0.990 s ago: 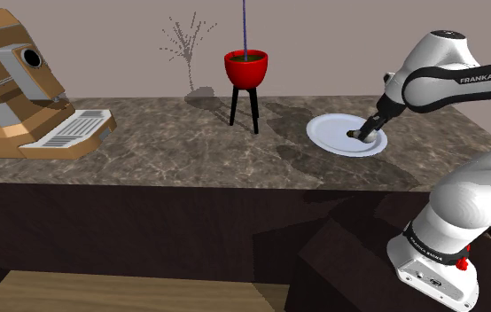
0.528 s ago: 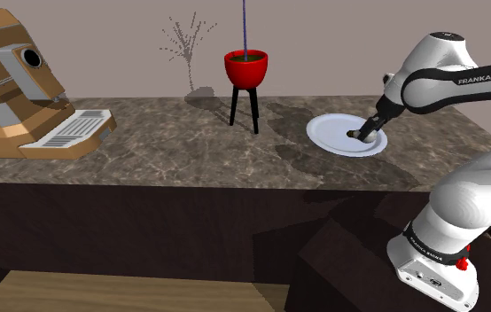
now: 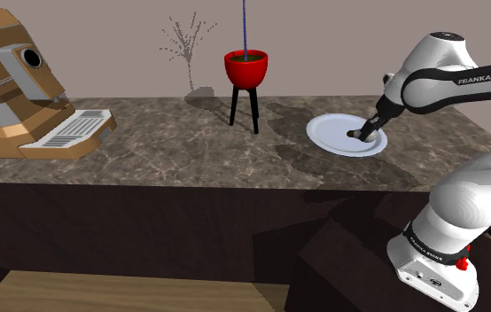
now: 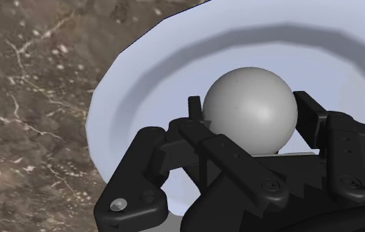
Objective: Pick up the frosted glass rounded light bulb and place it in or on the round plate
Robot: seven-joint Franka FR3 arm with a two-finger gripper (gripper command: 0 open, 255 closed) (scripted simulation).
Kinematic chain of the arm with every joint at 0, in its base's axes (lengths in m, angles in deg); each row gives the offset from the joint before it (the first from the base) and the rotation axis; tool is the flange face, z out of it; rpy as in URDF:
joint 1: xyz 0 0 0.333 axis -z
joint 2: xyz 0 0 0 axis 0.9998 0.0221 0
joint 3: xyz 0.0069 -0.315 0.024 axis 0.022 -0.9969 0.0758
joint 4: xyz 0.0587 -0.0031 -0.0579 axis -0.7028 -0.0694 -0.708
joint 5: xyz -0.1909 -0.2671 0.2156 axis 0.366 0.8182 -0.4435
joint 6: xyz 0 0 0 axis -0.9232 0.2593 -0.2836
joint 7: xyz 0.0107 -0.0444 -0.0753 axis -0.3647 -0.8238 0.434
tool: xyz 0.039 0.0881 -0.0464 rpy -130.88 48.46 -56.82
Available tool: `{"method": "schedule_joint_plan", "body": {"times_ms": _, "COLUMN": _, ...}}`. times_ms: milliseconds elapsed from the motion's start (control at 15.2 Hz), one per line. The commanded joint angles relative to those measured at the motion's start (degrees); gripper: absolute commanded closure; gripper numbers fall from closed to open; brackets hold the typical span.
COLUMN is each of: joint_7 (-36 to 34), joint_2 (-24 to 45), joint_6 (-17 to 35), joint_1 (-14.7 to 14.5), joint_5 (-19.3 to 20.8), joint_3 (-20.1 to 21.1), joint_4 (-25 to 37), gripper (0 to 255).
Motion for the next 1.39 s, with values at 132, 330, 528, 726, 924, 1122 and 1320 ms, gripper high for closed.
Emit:
{"method": "schedule_joint_plan", "body": {"times_ms": 132, "joint_7": -0.03, "joint_2": -0.52, "joint_6": -1.04, "joint_1": -0.10, "joint_5": -0.22, "joint_3": 0.24, "joint_4": 0.55, "gripper": 255}}
{"method": "schedule_joint_plan", "body": {"times_ms": 330, "joint_7": -0.13, "joint_2": -1.85, "joint_6": -4.05, "joint_1": -0.41, "joint_5": -0.88, "joint_3": 0.93, "joint_4": 2.28, "gripper": 255}}
{"method": "schedule_joint_plan", "body": {"times_ms": 528, "joint_7": -0.22, "joint_2": -2.92, "joint_6": -6.91, "joint_1": -0.73, "joint_5": -1.52, "joint_3": 1.61, "joint_4": 4.11, "gripper": 255}}
{"method": "schedule_joint_plan", "body": {"times_ms": 726, "joint_7": -0.30, "joint_2": -3.74, "joint_6": -9.63, "joint_1": -1.06, "joint_5": -2.13, "joint_3": 2.25, "joint_4": 6.04, "gripper": 255}}
{"method": "schedule_joint_plan", "body": {"times_ms": 924, "joint_7": -0.37, "joint_2": -4.34, "joint_6": -12.21, "joint_1": -1.39, "joint_5": -2.72, "joint_3": 2.86, "joint_4": 8.06, "gripper": 255}}
{"method": "schedule_joint_plan", "body": {"times_ms": 1122, "joint_7": -0.42, "joint_2": -4.65, "joint_6": -14.02, "joint_1": -1.62, "joint_5": -3.14, "joint_3": 3.30, "joint_4": 9.58, "gripper": 255}}
{"method": "schedule_joint_plan", "body": {"times_ms": 1320, "joint_7": -2.20, "joint_2": 3.19, "joint_6": -10.96, "joint_1": -4.62, "joint_5": -4.68, "joint_3": 4.03, "joint_4": 14.44, "gripper": 255}}
